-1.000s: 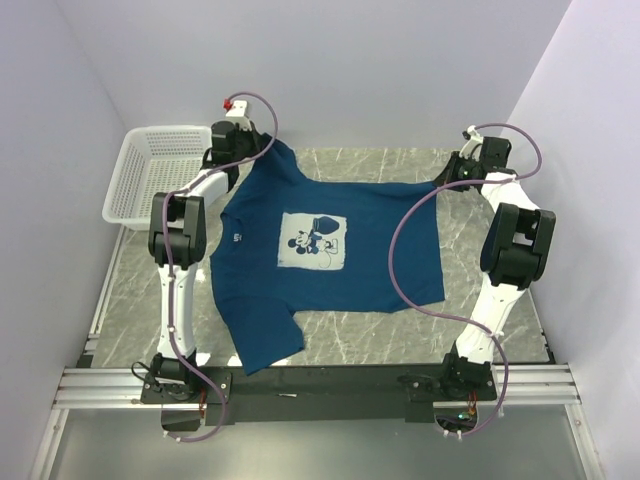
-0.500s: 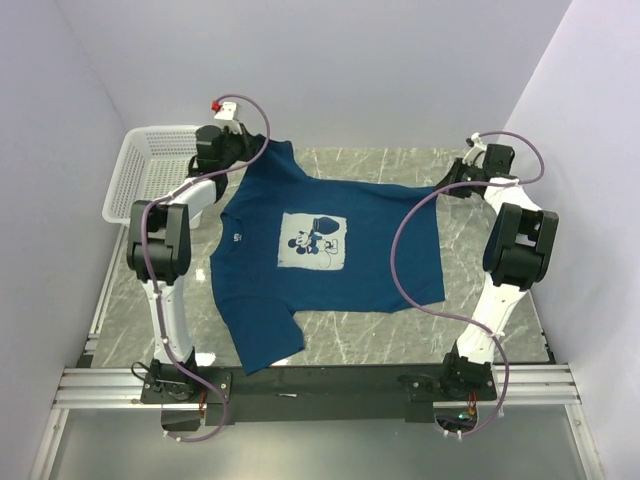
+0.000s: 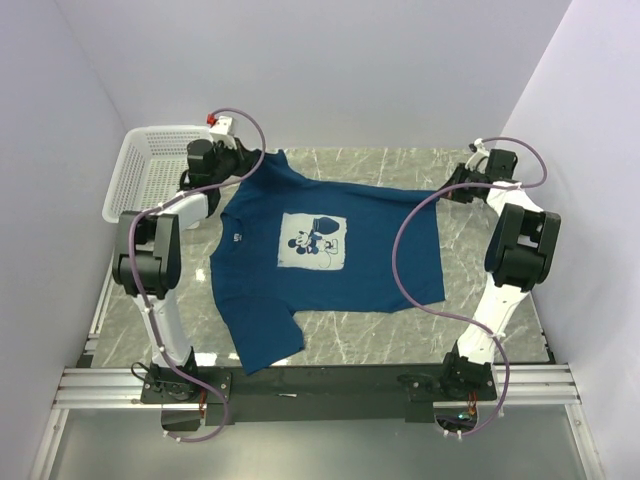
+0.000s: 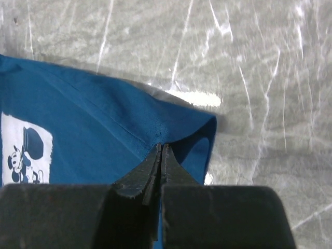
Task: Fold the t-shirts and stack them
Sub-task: Fold the tshirt
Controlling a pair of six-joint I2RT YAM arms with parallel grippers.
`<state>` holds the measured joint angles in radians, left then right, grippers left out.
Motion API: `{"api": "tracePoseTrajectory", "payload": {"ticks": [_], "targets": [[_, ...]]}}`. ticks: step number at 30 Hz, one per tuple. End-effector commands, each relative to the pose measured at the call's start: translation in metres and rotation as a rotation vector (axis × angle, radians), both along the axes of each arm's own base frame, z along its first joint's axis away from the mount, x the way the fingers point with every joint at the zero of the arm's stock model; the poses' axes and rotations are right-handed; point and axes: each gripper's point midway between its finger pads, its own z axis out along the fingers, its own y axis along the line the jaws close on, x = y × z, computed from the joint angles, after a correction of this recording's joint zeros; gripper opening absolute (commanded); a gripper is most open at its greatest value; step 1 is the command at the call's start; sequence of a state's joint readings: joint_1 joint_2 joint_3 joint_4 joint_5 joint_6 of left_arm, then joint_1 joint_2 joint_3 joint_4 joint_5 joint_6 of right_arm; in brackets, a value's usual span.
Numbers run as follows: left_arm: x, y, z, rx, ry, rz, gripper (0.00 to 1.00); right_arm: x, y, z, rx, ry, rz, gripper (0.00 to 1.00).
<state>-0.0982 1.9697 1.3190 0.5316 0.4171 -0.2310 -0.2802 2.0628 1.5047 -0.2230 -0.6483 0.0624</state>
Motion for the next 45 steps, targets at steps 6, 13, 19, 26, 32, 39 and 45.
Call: {"api": "tracePoseTrajectory", "payload": {"ticks": [6,13,19,26,32,39,45], "targets": [[-0.04,-0.003,0.069,-0.009,-0.162,-0.068,0.01,-0.002,-0.007,0.024,-0.007,-0.062,-0.005,0.0],[-0.066,-0.004,0.059,0.001,-0.125,-0.09,0.01,-0.002,-0.011,0.022,-0.001,-0.056,-0.015,0.0],[-0.083,-0.003,0.049,-0.002,-0.105,-0.09,0.01,-0.001,-0.017,0.018,-0.001,-0.043,-0.031,0.0],[-0.089,-0.001,0.049,0.001,-0.102,-0.084,0.01,-0.002,-0.019,0.018,0.0,-0.041,-0.032,0.0],[-0.095,0.001,0.049,0.004,-0.098,-0.078,0.01,-0.004,-0.018,0.013,0.004,-0.027,-0.031,0.0],[-0.1,0.001,0.046,0.006,-0.092,-0.078,0.01,-0.005,-0.02,0.016,0.002,-0.03,-0.029,0.0],[-0.102,0.002,0.048,0.006,-0.097,-0.075,0.01,-0.006,-0.02,0.015,0.004,-0.027,-0.031,0.0]]}}
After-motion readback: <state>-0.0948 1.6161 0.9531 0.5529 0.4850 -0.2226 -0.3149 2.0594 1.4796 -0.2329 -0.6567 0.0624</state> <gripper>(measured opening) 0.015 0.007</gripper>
